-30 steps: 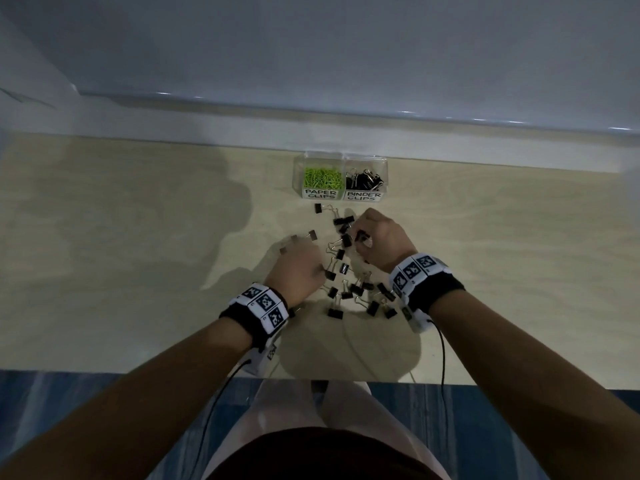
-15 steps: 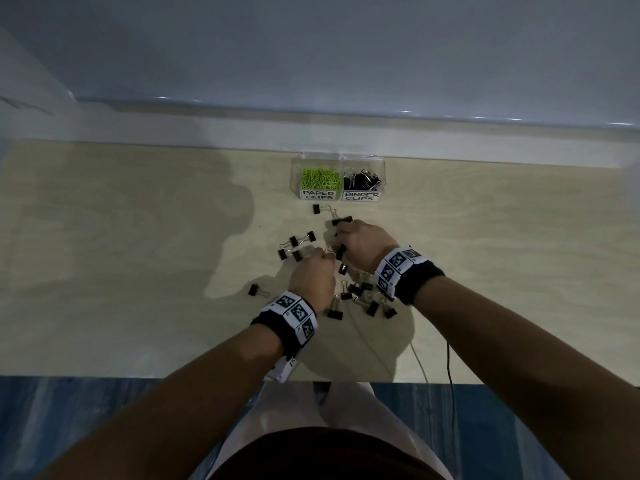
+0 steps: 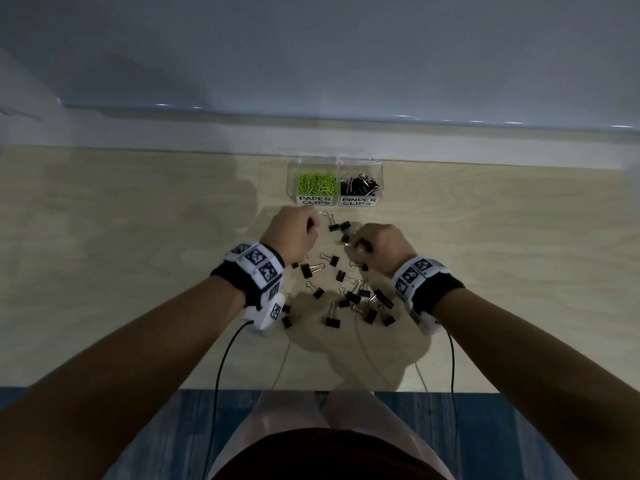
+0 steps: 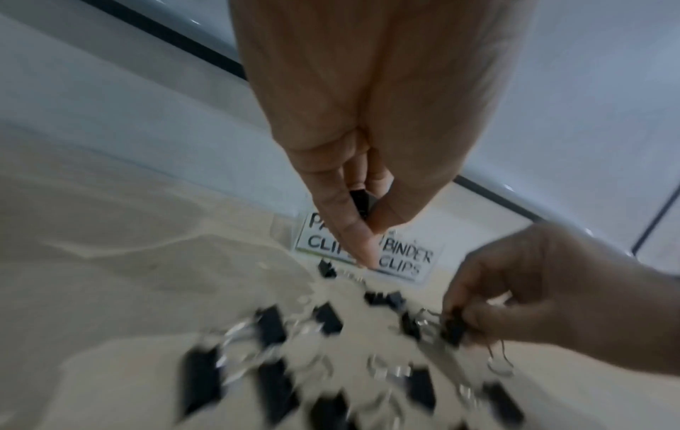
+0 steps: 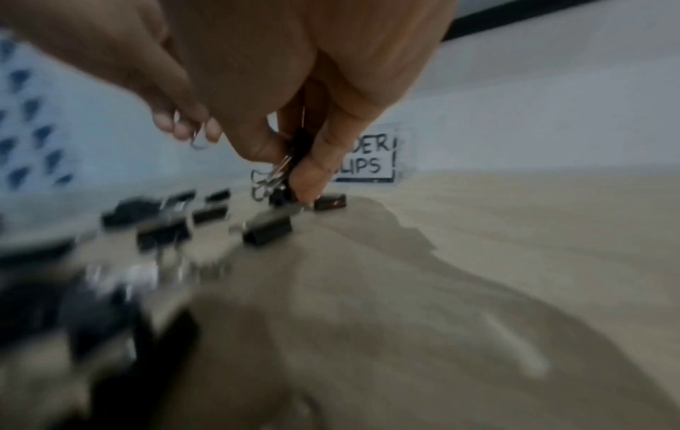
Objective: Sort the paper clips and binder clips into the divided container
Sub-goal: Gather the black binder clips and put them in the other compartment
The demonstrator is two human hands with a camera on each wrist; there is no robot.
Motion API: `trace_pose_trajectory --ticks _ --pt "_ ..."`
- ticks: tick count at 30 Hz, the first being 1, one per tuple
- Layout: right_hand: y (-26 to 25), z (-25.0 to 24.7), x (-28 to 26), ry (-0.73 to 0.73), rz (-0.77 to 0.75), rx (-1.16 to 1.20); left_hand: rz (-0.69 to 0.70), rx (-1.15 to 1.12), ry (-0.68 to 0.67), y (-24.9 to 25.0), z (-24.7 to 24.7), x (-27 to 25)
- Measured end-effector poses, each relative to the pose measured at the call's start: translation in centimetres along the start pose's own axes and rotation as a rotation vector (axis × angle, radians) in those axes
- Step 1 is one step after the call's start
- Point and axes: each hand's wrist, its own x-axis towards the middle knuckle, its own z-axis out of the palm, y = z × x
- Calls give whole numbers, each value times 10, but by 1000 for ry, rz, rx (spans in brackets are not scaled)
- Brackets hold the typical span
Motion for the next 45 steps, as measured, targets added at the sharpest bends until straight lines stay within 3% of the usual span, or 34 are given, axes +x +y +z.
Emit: trace_pose_trajectory --ticks 5,9,14,18,22,25,30,34,38,45 --pt "3 -39 16 205 288 330 87 -62 90 33 -12 48" --pt "2 -65 54 316 327 279 90 -13 65 55 -11 79" --pt "0 -65 67 253 302 160 126 58 41 56 -14 60" --pt "7 -45 23 214 206 107 140 143 -38 23 0 11" --pt "22 -14 -39 -133 201 53 60 251 -250 -8 28 -30" --pt "29 3 -70 -286 116 -52 36 237 -261 -15 42 -39" --pt "30 20 -90 -223 -74 -144 34 135 -185 -10 43 -43" --pt "27 20 -89 -127 -7 -107 161 30 -222 -1 46 -65" --pt "9 20 -99 -14 23 -51 259 184 -353 -3 68 -89" --pt "-8 59 -115 -42 79 -19 153 363 -337 7 90 -105"
